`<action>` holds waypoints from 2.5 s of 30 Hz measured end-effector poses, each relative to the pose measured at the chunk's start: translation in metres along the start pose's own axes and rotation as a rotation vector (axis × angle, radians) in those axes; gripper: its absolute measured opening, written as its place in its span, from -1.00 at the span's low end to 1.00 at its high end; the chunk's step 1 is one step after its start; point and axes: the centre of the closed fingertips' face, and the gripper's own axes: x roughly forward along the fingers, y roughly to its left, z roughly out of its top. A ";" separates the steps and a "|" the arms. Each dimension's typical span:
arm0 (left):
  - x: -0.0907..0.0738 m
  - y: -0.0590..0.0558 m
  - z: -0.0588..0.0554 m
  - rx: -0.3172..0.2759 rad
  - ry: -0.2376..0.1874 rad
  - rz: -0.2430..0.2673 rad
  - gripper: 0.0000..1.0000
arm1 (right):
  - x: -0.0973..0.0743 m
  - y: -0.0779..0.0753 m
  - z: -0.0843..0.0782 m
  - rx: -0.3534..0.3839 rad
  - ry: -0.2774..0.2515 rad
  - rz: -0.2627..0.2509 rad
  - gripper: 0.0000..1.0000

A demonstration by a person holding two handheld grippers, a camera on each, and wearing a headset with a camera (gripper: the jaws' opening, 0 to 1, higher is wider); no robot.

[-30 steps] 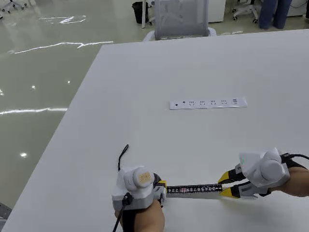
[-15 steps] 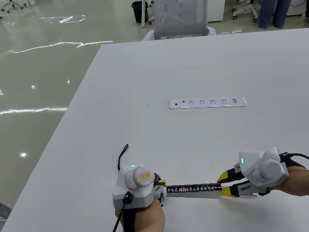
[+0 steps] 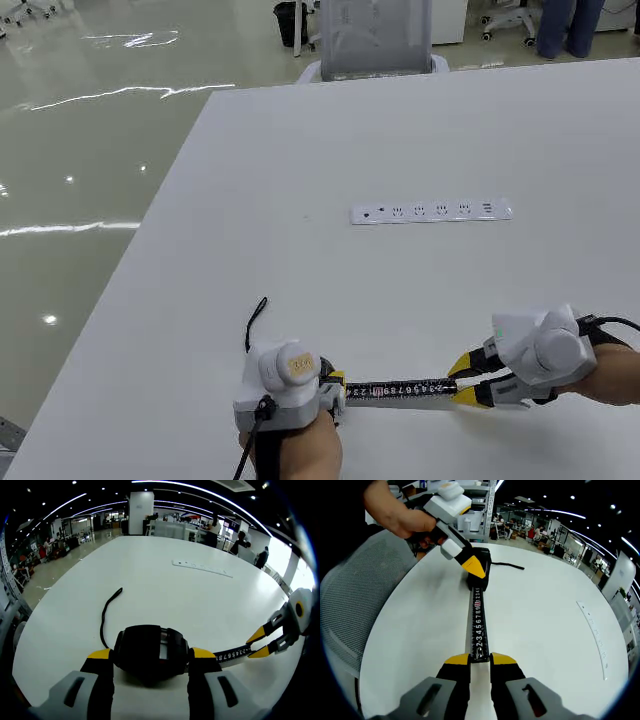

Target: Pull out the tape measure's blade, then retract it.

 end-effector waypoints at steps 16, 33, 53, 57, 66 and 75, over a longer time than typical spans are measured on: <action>-0.001 0.000 0.000 0.001 -0.001 -0.004 0.11 | 0.003 0.002 0.003 -0.001 -0.003 -0.002 -0.73; 0.000 -0.001 0.000 -0.001 -0.002 -0.005 0.11 | 0.007 0.001 0.007 0.001 -0.010 -0.004 -0.73; -0.001 0.000 0.000 0.001 -0.001 -0.007 0.12 | 0.013 0.001 0.012 0.000 -0.016 -0.002 -0.73; -0.001 0.000 0.000 0.001 -0.001 -0.008 0.12 | 0.014 0.002 0.013 0.000 -0.017 -0.001 -0.73; -0.001 -0.001 0.000 0.001 -0.001 -0.010 0.12 | 0.016 0.002 0.015 -0.001 -0.017 0.000 -0.73; -0.001 -0.001 0.000 0.001 -0.001 -0.012 0.12 | 0.019 0.002 0.016 -0.001 -0.018 0.003 -0.73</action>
